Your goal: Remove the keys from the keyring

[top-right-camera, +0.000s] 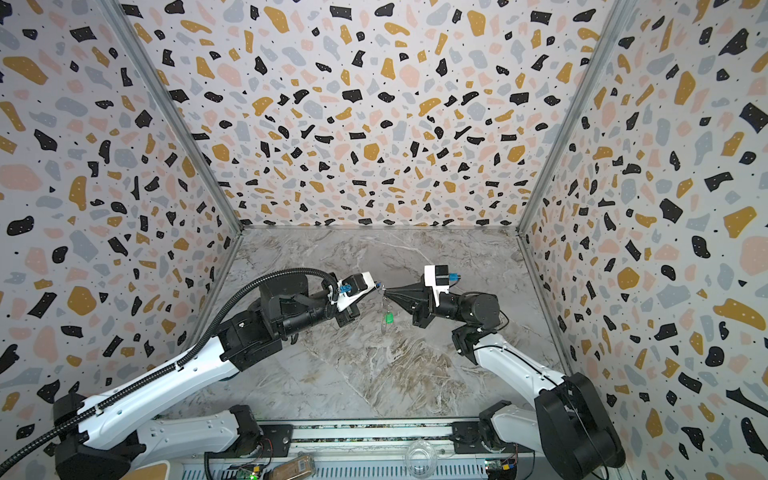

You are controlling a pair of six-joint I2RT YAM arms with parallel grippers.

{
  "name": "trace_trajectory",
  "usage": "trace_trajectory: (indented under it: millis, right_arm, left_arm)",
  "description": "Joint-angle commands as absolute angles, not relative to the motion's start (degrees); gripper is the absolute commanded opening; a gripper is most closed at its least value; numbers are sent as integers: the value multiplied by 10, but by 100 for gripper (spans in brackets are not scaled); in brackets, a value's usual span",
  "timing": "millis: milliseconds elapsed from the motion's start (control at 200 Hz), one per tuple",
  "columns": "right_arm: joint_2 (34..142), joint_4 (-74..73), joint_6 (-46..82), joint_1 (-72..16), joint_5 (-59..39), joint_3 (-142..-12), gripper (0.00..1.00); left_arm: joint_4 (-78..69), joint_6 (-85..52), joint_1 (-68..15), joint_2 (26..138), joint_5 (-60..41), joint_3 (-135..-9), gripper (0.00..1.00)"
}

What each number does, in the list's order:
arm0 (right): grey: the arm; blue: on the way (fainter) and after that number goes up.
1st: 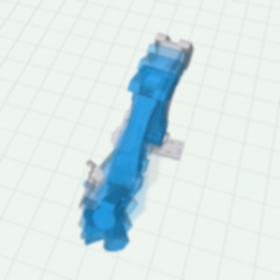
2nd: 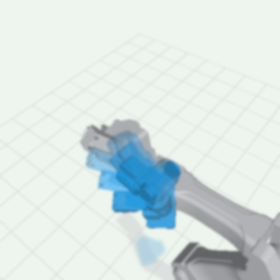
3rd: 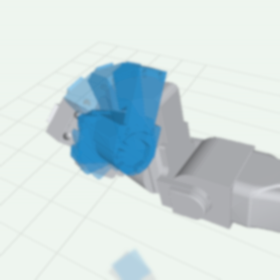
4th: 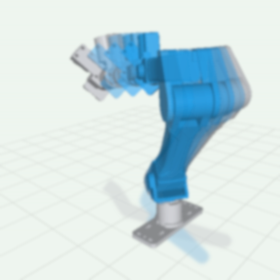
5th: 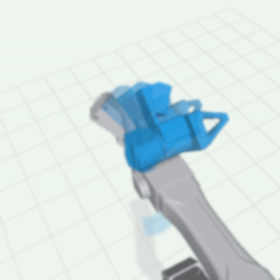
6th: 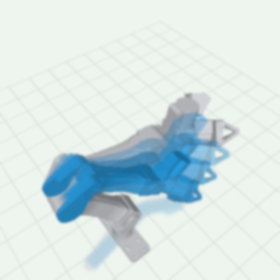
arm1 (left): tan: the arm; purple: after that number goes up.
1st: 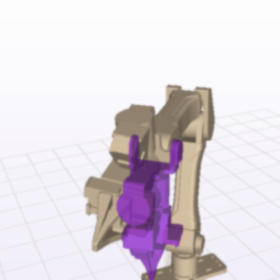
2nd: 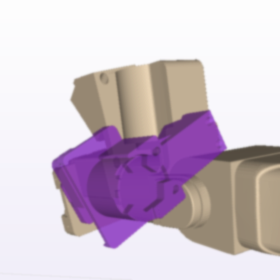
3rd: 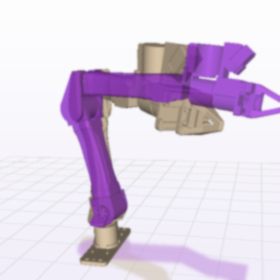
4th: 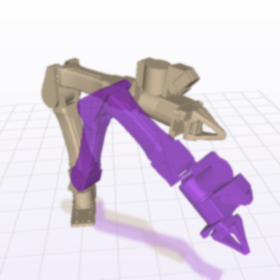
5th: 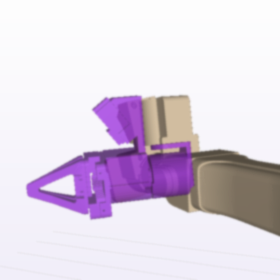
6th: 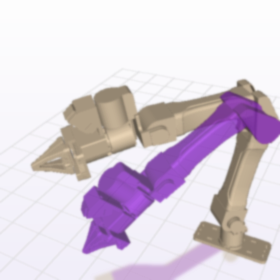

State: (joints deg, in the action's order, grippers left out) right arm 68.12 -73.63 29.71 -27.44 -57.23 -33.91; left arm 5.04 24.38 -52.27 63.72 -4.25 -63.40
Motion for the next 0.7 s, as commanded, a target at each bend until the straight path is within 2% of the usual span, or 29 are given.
trace_trajectory:
  millis: [0, 350, 606, 696]
  right_arm:
    - [656, -649, 230, -281, -596, -369, 0]
    - [632, -435, 83, -284, -588, -416, 0]
    - [630, -399, 62, -277, -568, -424, 0]
    - [621, -388, 56, -272, -548, -425, 10]
  left_arm:
    - [33, 261, -517, 640, -43, -670, 0]
    - [80, 308, -519, 659, -19, -714, 0]
    - [87, 313, -521, 663, -9, -717, 0]
    - [91, 310, -520, 663, 1, -717, 0]
